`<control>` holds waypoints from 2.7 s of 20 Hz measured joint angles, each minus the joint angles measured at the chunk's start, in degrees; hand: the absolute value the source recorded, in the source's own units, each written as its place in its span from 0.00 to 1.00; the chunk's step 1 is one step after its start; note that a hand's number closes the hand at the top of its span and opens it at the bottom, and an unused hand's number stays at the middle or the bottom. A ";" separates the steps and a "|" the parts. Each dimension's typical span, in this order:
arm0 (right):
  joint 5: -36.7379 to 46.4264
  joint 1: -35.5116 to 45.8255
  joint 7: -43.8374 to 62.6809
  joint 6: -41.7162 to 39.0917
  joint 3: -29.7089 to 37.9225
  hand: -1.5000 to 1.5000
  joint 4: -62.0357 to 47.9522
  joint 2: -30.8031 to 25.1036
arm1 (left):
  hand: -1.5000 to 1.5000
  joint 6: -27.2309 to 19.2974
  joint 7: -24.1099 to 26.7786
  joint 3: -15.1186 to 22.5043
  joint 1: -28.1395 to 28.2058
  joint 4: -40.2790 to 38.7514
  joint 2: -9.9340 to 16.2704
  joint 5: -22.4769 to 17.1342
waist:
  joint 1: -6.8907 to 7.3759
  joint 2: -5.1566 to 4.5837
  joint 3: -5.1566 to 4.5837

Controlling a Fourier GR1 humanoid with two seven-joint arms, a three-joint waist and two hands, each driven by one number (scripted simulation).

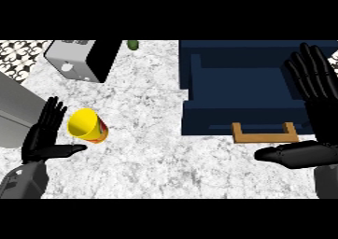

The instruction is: Pick up the cup, place it into the drawer and close the drawer

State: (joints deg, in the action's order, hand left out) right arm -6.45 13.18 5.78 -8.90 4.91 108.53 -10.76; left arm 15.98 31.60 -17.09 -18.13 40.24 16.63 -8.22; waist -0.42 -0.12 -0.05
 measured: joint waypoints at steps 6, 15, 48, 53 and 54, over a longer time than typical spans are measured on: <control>0.40 1.30 -1.03 -0.20 0.58 0.00 -1.84 0.08 | 0.00 0.22 11.06 -0.67 -4.94 -16.04 1.70 3.34 | -0.32 -0.16 -0.03; -0.78 3.44 1.48 -0.35 1.04 0.00 -1.35 -0.18 | 0.00 -0.91 19.93 -1.41 -8.75 -28.10 2.27 5.59 | -0.95 -0.45 -0.16; -1.11 4.18 1.78 -1.58 2.03 0.00 -2.33 -1.31 | 1.00 -9.61 29.83 -3.51 -13.39 -26.66 -2.36 6.59 | -1.76 -0.77 -0.23; -1.65 3.44 2.21 -1.37 2.78 0.00 -1.80 -1.29 | 1.00 -12.07 31.88 -5.77 -12.95 -25.26 -6.03 4.53 | -1.23 -0.48 -0.16; -2.02 3.48 2.44 -1.62 3.28 0.00 -1.86 -1.74 | 1.00 -11.70 32.00 -5.75 -13.21 -24.75 -6.34 4.40 | -1.19 -0.45 -0.16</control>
State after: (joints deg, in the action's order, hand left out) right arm -8.47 16.65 8.22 -10.52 8.19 106.67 -12.50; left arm 4.29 63.60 -22.84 -31.34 15.49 10.29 -3.82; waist -1.61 -0.57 -0.21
